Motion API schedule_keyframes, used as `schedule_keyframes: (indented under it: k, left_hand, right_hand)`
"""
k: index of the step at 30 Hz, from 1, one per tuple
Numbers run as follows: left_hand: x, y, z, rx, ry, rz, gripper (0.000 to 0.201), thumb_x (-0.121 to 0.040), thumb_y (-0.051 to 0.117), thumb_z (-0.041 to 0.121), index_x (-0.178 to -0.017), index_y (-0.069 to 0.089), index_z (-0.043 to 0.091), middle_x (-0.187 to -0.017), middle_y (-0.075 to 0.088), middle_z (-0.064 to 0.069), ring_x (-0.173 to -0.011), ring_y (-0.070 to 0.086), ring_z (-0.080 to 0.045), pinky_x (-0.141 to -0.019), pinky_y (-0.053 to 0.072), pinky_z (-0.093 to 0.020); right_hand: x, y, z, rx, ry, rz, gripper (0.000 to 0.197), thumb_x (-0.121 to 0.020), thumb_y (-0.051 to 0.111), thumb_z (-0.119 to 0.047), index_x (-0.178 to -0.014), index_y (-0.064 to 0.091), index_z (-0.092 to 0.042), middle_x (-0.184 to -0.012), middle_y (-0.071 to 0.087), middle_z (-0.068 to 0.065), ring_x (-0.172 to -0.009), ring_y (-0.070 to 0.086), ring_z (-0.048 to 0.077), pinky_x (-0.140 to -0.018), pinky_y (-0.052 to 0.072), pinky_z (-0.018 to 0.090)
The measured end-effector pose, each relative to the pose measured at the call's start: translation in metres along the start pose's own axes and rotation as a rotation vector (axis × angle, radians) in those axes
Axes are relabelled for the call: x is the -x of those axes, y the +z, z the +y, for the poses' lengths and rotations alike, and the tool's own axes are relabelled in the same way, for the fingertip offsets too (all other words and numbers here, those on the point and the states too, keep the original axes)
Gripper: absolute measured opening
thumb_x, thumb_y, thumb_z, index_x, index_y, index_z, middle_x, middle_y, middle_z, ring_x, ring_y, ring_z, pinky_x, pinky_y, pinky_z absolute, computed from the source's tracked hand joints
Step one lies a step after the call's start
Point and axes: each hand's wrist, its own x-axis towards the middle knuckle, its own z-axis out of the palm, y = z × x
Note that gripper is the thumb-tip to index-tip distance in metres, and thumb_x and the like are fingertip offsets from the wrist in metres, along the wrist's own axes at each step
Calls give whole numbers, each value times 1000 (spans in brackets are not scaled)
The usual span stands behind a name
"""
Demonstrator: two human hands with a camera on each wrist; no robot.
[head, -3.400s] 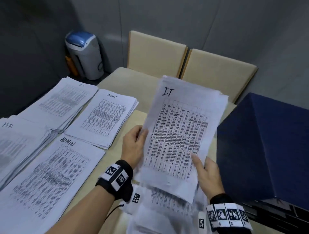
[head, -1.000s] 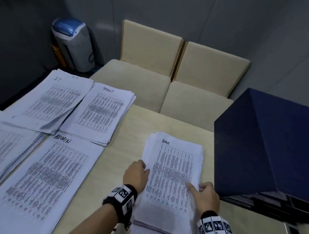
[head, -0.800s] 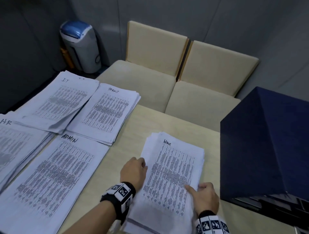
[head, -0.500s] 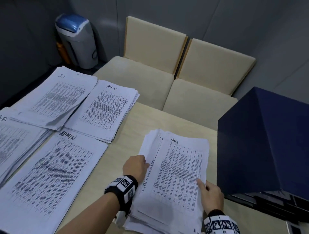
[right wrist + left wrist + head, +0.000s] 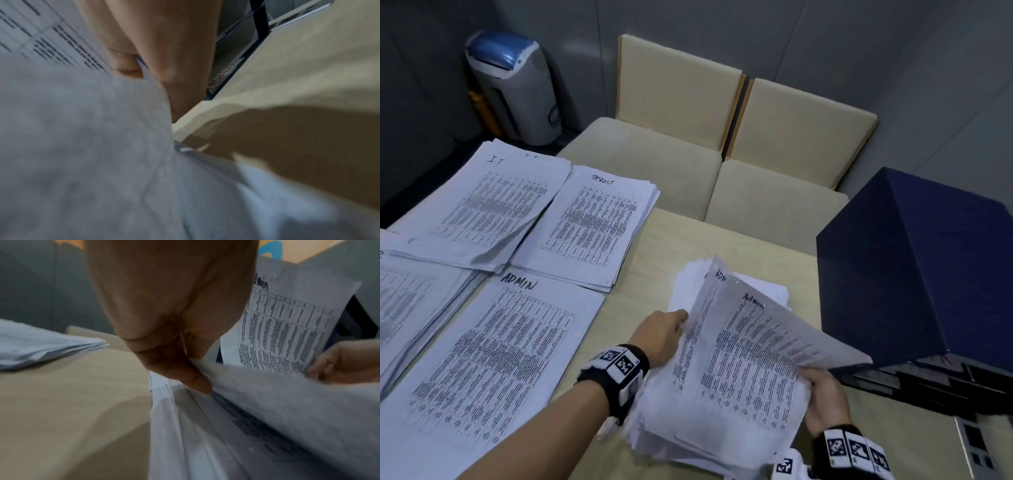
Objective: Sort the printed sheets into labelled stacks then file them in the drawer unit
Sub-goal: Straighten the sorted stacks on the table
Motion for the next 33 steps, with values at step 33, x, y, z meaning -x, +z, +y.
schedule_keyframes:
  k: [33]
  left_hand:
    - [-15,-12,8,152,-110,138,15,-88,56,6,-82,64,17,-71,67,-1,-64,60,-18,-60,46,-27]
  right_hand:
    - [-6,9,-29,160,10,-98,22,-89,45,12,-81,63,1,-71,66,17,-64,62,30,-64,49,38]
